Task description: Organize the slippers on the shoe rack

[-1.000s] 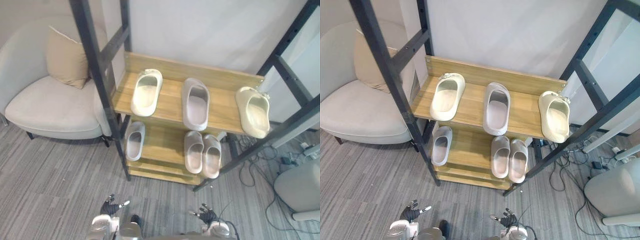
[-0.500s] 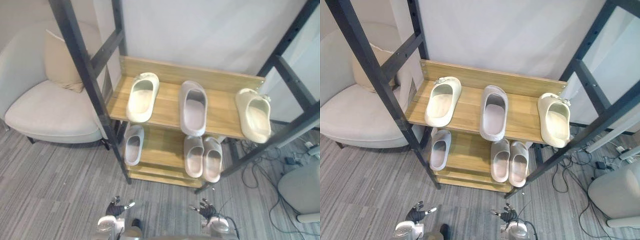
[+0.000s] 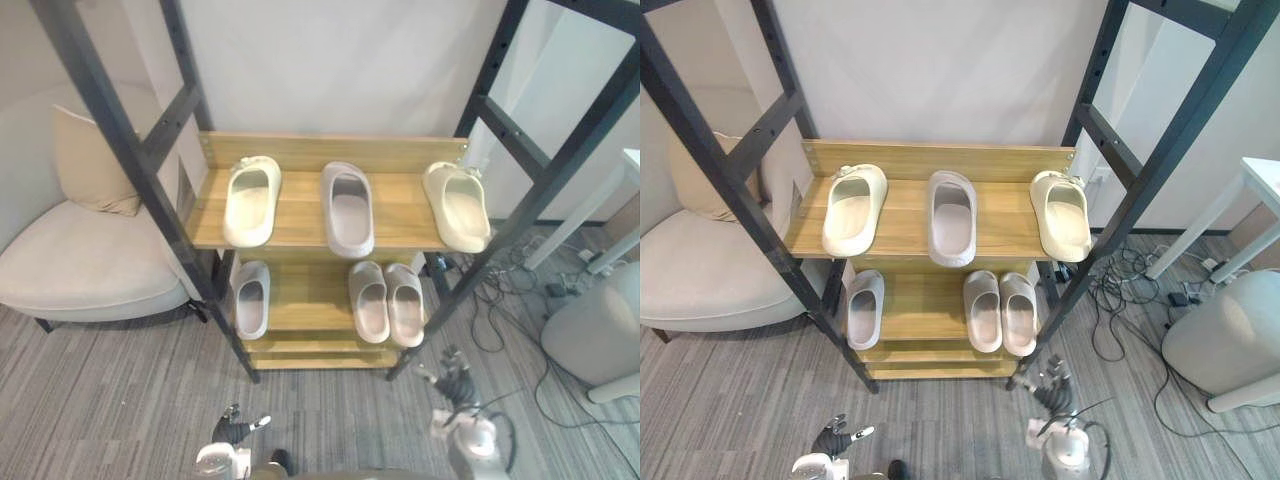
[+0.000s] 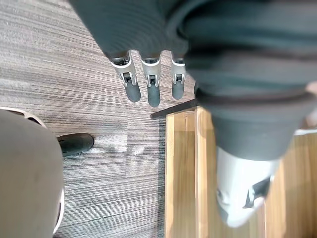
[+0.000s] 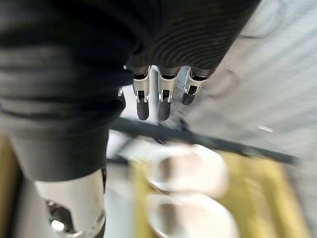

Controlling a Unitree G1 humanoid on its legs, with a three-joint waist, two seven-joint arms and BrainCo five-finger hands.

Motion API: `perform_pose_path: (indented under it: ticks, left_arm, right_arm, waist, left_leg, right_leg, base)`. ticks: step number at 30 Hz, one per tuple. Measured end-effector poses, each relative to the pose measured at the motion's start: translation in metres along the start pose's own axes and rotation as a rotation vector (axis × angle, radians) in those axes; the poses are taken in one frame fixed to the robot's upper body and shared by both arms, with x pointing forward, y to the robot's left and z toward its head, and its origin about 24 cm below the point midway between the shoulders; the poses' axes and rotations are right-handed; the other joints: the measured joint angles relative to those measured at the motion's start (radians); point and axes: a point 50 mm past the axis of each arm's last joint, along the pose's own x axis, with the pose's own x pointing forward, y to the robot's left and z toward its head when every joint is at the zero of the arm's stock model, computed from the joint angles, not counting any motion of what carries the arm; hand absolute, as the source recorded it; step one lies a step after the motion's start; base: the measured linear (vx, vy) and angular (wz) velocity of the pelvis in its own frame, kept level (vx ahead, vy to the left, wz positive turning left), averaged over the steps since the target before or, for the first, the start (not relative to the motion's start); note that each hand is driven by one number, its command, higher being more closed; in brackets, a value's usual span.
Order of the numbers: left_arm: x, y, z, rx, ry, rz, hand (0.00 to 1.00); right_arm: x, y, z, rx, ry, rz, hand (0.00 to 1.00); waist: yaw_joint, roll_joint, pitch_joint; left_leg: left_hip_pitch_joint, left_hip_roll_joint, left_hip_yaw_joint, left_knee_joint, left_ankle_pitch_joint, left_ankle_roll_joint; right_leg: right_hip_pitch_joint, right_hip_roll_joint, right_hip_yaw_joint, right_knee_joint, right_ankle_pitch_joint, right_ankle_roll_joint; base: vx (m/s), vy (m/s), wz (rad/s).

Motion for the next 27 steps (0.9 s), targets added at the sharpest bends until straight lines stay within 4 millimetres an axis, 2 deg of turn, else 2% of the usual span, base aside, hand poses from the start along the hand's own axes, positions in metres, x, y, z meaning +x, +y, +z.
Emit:
perform_pose_path:
  ticks: [4, 8, 11, 15, 20, 27]
  left_arm:
    - [0.000, -0.001, 0.000, 0.029, -0.005, -0.011, 0.00]
    - [0.000, -0.004, 0.000, 0.044, -0.009, -0.030, 0.00]
    - [-0.001, -0.008, 0.001, 0.052, -0.014, -0.042, 0.00]
    - [-0.001, -0.012, 0.002, 0.055, -0.022, -0.055, 0.00]
    - [0.000, -0.013, 0.004, 0.059, -0.033, -0.058, 0.00]
    - [0.000, -0.014, 0.008, 0.063, -0.051, -0.076, 0.00]
  right_arm:
    - [0.003, -0.006, 0.041, -0.028, -0.189, -0.045, 0.00]
    - [0.012, 0.004, 0.079, -0.009, -0.353, -0.042, 0.00]
    - [0.015, 0.015, 0.098, 0.020, -0.433, -0.011, 0.00]
    - [0.017, 0.025, 0.106, 0.037, -0.465, 0.022, 0.00]
    - [0.016, 0.033, 0.111, 0.045, -0.480, 0.055, 0.00]
    - [0.013, 0.039, 0.141, 0.090, -0.607, 0.069, 0.00]
  waist:
    - [0.000, 0.003, -0.001]
    - [0.003, 0.006, -0.001]
    - [0.011, 0.013, 0.001]
    - [0.017, 0.023, 0.006]
    - [0.027, 0.021, 0.007]
    - [0.029, 0.010, 0.012]
  left_leg:
    - [0.005, -0.007, 0.011, 0.005, -0.002, 0.005]
    - [0.013, -0.007, 0.010, 0.005, -0.002, 0.005]
    - [0.027, -0.007, 0.005, 0.004, -0.002, 0.004]
    - [0.028, -0.011, -0.016, -0.001, -0.006, -0.001]
    - [0.029, -0.012, -0.042, -0.001, -0.004, 0.001]
    - [0.029, -0.009, -0.045, 0.000, 0.003, 0.011]
  right_leg:
    - [0.004, 0.001, 0.010, -0.013, 0.002, 0.001]
    - [0.010, 0.002, 0.012, -0.012, 0.002, 0.000]
    - [0.022, 0.001, 0.008, -0.007, 0.002, -0.001]
    - [0.025, -0.006, -0.004, 0.006, -0.007, -0.007]
    - [0.038, -0.012, -0.028, 0.005, -0.014, -0.004]
    - [0.037, -0.011, -0.029, 0.015, -0.010, 0.003]
  base:
    - [0.05, -0.009, -0.10]
    - [-0.01, -0.012, -0.01]
    - [-0.06, -0.023, 0.02]
    - [-0.09, -0.024, 0.11]
    - [-0.04, -0.040, 0.15]
    - [0.01, -0.036, 0.00]
